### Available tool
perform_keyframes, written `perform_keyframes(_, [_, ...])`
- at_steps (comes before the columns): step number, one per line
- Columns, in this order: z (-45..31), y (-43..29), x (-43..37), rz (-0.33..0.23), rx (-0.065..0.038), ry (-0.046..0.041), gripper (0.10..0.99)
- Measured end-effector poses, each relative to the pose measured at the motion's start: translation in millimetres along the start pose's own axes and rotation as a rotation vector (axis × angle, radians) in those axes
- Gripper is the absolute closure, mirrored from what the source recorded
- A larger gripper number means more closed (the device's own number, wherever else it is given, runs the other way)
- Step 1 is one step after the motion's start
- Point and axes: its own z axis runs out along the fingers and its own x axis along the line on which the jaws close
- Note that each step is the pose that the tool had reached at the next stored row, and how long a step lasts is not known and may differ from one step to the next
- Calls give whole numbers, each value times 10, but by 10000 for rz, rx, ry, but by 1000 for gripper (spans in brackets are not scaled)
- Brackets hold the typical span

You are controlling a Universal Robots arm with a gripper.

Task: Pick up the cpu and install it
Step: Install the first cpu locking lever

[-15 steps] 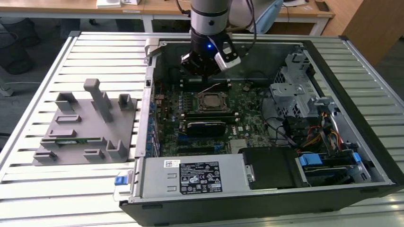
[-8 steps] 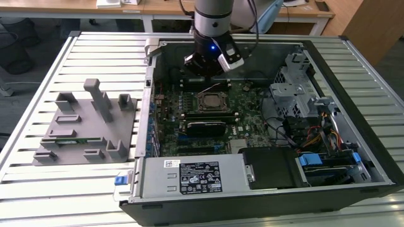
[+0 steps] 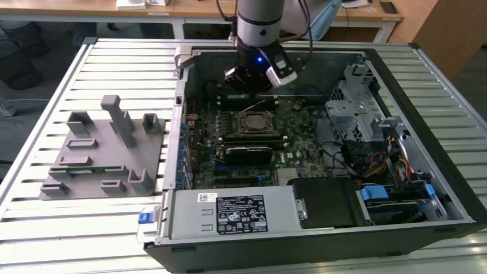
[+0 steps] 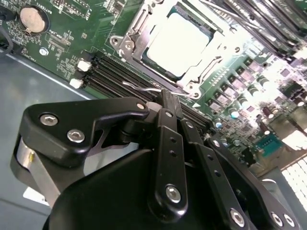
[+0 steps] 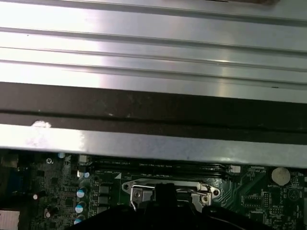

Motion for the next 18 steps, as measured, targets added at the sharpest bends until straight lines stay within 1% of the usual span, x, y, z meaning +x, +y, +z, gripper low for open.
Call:
perform_keyframes(4, [22, 21, -21, -44, -2, 2, 980])
perform_keyframes(8, [39, 25, -34, -333, -5, 26, 980])
perform_keyframes(13, [62, 45, -80, -335, -7, 25, 980])
perform_keyframes(18, [90, 67, -96, -336, 1, 25, 980])
